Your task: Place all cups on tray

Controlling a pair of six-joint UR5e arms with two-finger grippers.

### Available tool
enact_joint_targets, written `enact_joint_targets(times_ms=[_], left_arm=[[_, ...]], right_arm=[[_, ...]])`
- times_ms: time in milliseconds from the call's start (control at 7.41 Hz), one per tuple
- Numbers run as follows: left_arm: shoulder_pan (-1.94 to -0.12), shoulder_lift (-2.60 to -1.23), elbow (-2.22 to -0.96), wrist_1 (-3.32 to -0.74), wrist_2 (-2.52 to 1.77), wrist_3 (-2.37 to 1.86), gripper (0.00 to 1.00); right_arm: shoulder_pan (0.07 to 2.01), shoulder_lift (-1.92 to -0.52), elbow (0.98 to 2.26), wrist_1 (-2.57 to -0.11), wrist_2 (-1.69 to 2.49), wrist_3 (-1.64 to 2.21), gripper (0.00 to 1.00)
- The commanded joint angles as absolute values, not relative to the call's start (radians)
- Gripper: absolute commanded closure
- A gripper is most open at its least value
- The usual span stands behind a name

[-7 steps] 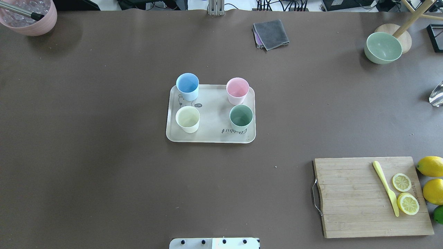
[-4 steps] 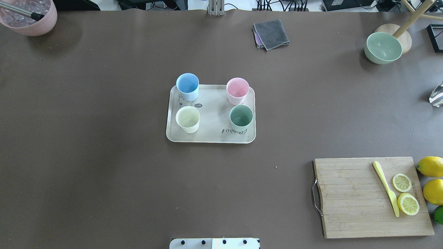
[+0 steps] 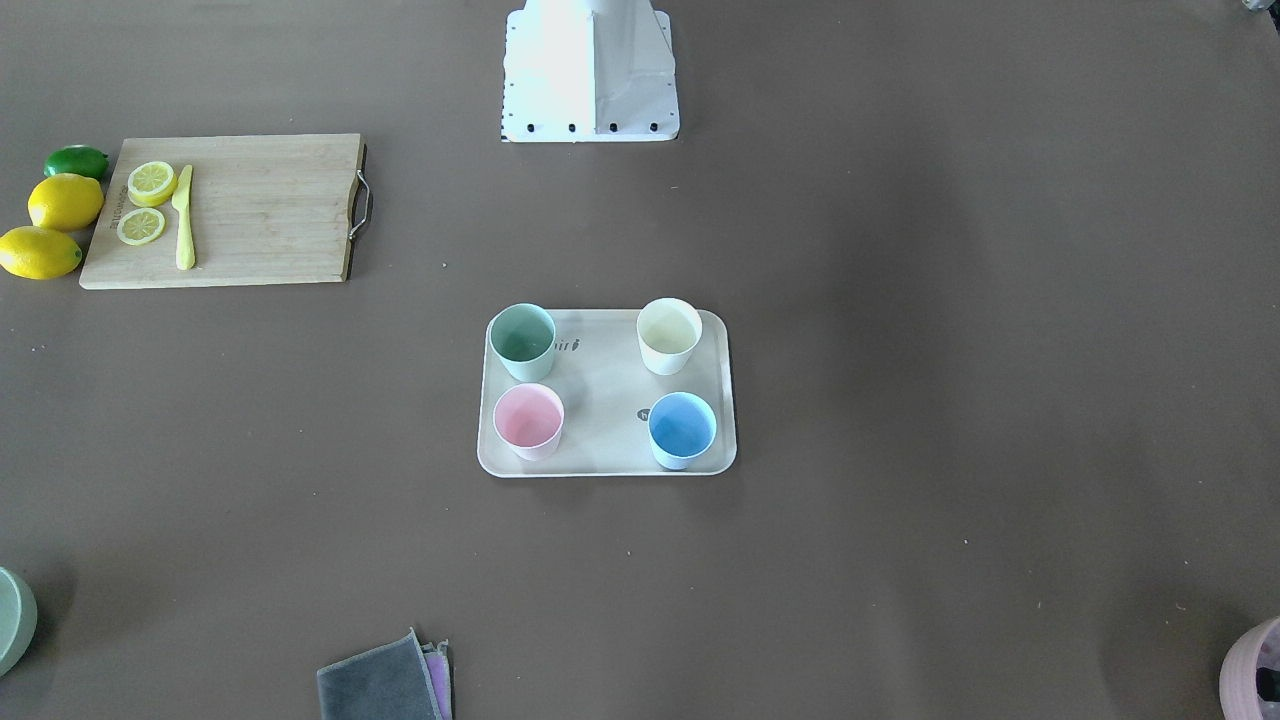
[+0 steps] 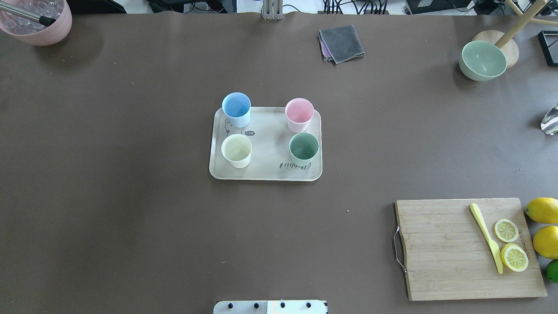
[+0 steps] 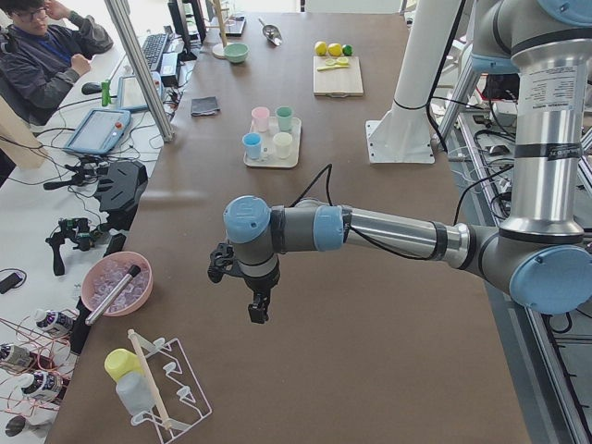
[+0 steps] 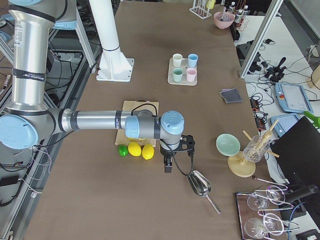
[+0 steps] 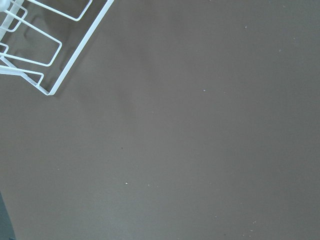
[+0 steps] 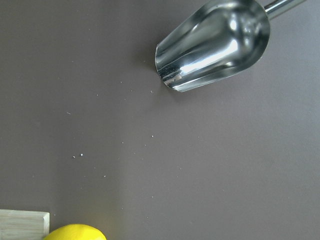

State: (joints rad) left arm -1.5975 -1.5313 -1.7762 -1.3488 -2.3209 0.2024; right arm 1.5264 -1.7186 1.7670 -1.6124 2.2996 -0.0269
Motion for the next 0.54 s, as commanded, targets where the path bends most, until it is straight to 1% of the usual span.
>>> enact_joint_targets(times_ms=[0,405], left_arm=[[-1.601,-1.528,-1.808,-1.353,-2.329,0.198,0.02],[-1.598,-1.526,-1.798,-1.364,-2.329,0.196,0.02]], right_arm=[[1.526,-1.718,1.767,-1.612,2.304,-0.026,0.00],[1.526,-1.718,1.766,-1.612,2.304,-0.025,0.00]])
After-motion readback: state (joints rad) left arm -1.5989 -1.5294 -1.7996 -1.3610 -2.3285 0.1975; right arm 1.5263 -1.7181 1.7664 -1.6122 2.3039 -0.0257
